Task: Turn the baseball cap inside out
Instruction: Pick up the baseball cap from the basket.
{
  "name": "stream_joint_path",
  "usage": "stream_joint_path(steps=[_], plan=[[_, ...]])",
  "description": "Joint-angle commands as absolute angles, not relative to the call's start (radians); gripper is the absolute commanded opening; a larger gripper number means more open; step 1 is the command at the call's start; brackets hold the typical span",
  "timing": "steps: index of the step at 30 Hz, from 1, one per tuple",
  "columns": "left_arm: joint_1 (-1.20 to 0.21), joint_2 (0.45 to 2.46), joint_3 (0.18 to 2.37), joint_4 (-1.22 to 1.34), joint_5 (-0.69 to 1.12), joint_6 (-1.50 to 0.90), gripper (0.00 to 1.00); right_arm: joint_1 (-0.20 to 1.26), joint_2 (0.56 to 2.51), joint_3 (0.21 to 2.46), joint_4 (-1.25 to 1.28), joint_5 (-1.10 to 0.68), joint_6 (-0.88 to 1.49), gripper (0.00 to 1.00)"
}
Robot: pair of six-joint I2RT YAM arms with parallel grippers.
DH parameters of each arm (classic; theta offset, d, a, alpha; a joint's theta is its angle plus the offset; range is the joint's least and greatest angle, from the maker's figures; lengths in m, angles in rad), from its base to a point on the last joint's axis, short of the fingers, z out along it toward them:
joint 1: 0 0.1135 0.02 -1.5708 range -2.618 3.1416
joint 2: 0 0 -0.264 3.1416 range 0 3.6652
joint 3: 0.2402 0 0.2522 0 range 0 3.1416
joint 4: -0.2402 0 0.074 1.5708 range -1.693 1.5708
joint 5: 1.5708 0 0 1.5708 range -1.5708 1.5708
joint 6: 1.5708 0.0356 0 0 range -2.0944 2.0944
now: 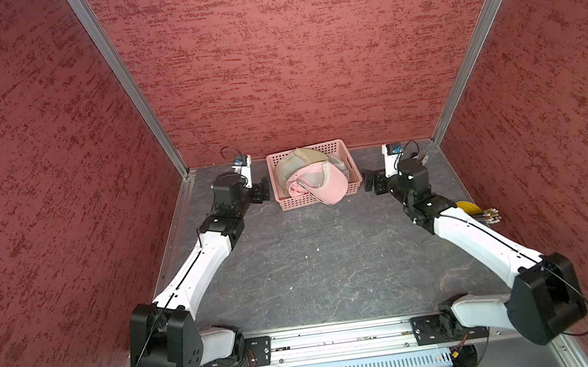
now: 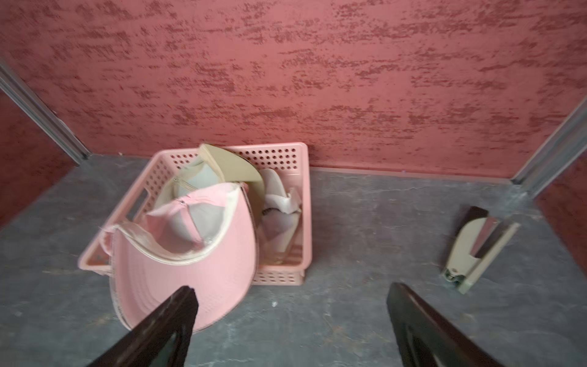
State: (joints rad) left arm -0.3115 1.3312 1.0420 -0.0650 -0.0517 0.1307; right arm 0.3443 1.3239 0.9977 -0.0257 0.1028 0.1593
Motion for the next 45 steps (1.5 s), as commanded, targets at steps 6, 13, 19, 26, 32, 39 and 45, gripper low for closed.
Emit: stream_joint_path(steps=[6,13,19,26,32,39,45], plan=[[-0.582,1.459,1.049,-0.172,-0.016,0.618,0.86,0.383,1.451,1.224,-0.433,-0.012,0.337,0.99],[-0.629,1.599,1.107,-0.139,-0.072,0.872,0.85,0.381,1.411,1.23,-0.508,0.038,0.35,0.99],[-0.636,1.735,1.102,0.029,-0.19,1.064,0.81,0.368,1.384,1.245,-0.562,0.073,0.349,0.99],[-0.643,1.857,1.109,0.256,-0.211,1.188,0.8,0.335,1.385,1.235,-0.56,0.062,0.345,0.98],[-0.659,1.919,1.198,0.217,-0.172,1.205,0.56,0.313,1.388,1.234,-0.549,0.025,0.354,0.98],[-0.69,1.925,1.239,0.199,-0.145,1.225,0.5,0.308,1.394,1.218,-0.528,0.006,0.363,0.99],[-0.703,1.954,1.302,0.137,-0.121,1.232,0.55,0.295,1.393,1.21,-0.52,-0.011,0.367,0.99]])
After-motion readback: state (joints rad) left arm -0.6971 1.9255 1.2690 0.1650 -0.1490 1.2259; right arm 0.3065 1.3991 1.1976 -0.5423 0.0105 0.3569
